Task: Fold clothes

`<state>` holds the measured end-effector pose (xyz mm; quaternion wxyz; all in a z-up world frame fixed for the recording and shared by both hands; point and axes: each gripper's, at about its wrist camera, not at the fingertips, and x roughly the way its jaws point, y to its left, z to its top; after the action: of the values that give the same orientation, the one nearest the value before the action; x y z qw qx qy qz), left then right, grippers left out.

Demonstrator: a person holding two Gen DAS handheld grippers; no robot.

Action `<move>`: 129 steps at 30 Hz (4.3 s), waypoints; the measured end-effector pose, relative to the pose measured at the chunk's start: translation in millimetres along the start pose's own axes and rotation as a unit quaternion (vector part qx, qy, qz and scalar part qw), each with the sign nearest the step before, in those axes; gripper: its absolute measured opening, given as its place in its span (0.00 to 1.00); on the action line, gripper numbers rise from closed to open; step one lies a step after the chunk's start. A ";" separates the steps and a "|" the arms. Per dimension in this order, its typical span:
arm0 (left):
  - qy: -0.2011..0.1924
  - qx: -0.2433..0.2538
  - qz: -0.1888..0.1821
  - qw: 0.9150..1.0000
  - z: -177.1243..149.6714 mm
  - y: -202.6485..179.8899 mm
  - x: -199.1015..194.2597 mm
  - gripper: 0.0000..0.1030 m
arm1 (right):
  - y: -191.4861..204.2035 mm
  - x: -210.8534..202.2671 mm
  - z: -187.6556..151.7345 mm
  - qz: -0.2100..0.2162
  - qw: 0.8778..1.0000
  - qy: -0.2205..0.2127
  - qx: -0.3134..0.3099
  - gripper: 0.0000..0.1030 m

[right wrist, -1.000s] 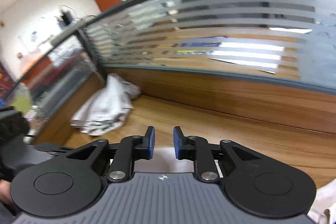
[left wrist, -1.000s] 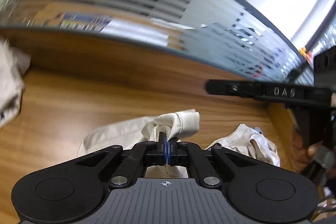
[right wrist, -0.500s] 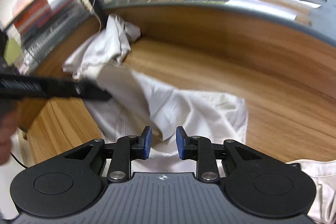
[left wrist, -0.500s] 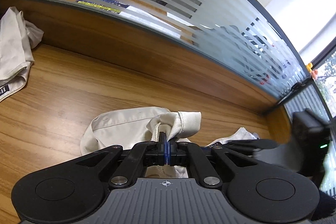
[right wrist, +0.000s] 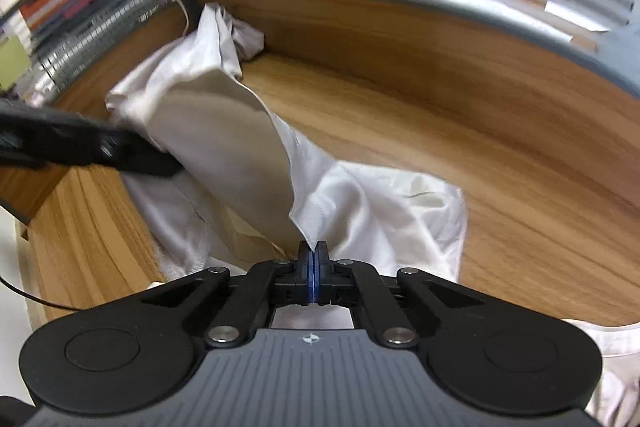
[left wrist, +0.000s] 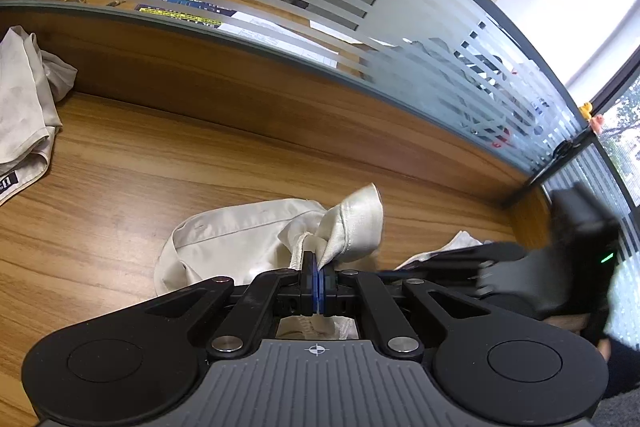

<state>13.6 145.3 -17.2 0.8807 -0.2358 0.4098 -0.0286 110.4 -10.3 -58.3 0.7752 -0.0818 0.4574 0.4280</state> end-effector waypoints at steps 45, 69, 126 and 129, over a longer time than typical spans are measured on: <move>-0.075 -0.085 0.205 0.972 -44.8 65.4 -66.2 0.05 | -67.5 -158.3 -36.5 0.018 0.990 -0.061 0.127 0.07; -0.042 -0.058 0.170 0.983 -46.1 -37.9 2.9 0.61 | -159.2 -99.0 -160.3 -0.145 0.988 0.048 0.037 0.51; 0.081 0.166 0.033 0.982 -37.8 -175.4 190.1 0.43 | -152.0 -59.0 -189.0 -0.165 0.984 0.069 -0.024 0.08; 0.078 0.182 0.035 0.980 -39.2 -172.8 176.8 0.43 | -153.1 -67.9 -186.0 -0.168 0.983 0.067 -0.031 0.05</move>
<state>126.5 -66.4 -88.3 0.8748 -0.0543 0.4730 -0.0899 89.9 -241.6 -151.6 0.8005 -0.2102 0.4748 0.2994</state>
